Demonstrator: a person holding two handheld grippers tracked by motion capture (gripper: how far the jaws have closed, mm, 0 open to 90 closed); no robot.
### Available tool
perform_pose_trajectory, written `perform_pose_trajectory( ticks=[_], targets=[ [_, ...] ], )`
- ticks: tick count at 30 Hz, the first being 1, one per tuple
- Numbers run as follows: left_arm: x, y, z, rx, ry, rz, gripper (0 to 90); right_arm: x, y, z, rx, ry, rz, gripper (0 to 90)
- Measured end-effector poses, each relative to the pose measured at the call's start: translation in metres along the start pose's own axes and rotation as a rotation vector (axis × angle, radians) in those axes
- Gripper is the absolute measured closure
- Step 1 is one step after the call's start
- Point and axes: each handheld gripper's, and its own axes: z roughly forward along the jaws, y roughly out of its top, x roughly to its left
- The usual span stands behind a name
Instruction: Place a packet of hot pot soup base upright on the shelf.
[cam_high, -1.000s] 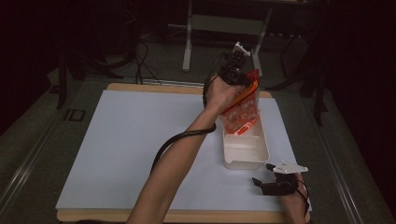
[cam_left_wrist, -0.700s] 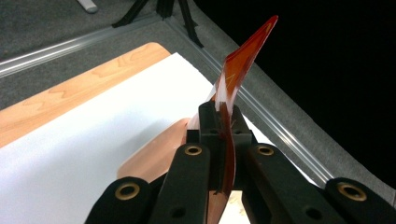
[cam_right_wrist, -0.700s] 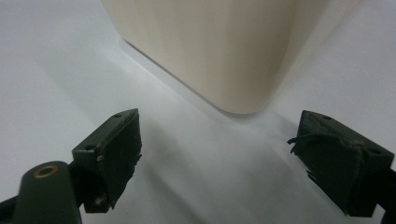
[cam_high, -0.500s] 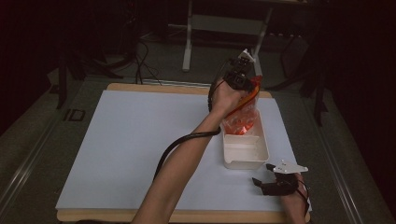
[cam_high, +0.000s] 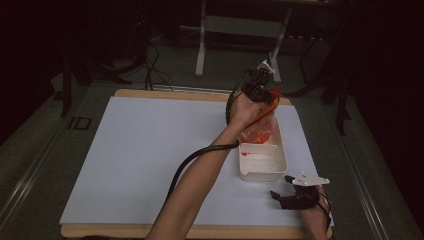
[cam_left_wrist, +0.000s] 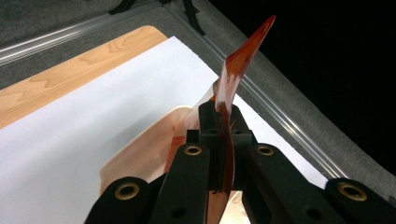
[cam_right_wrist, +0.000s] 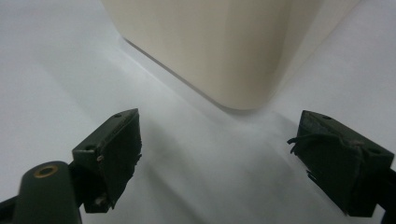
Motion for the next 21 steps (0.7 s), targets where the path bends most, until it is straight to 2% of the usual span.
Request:
perform_pose_trajectory(
  ticks=[8, 13, 17, 19, 21],
  targets=[
    [0.000, 0.004, 0.006, 0.017, 0.003, 0.008, 90.0, 0.000, 0.000, 0.000, 0.003, 0.004, 0.002, 14.4],
    [0.005, 0.004, 0.010, 0.025, 0.007, -0.006, 90.0, -0.001, 0.000, 0.000, 0.000, 0.006, 0.000, 14.4],
    [0.003, 0.003, 0.009, 0.011, 0.013, 0.001, 89.4, -0.001, 0.000, 0.000, 0.000, 0.007, 0.001, 14.4],
    [0.005, 0.002, 0.006, -0.006, 0.007, -0.006, 83.3, -0.001, 0.000, 0.000, 0.000, 0.007, 0.001, 14.4],
    [0.009, 0.001, 0.004, -0.002, -0.017, -0.021, 74.9, 0.000, 0.000, 0.000, 0.000, 0.005, -0.001, 14.4]
  ],
)
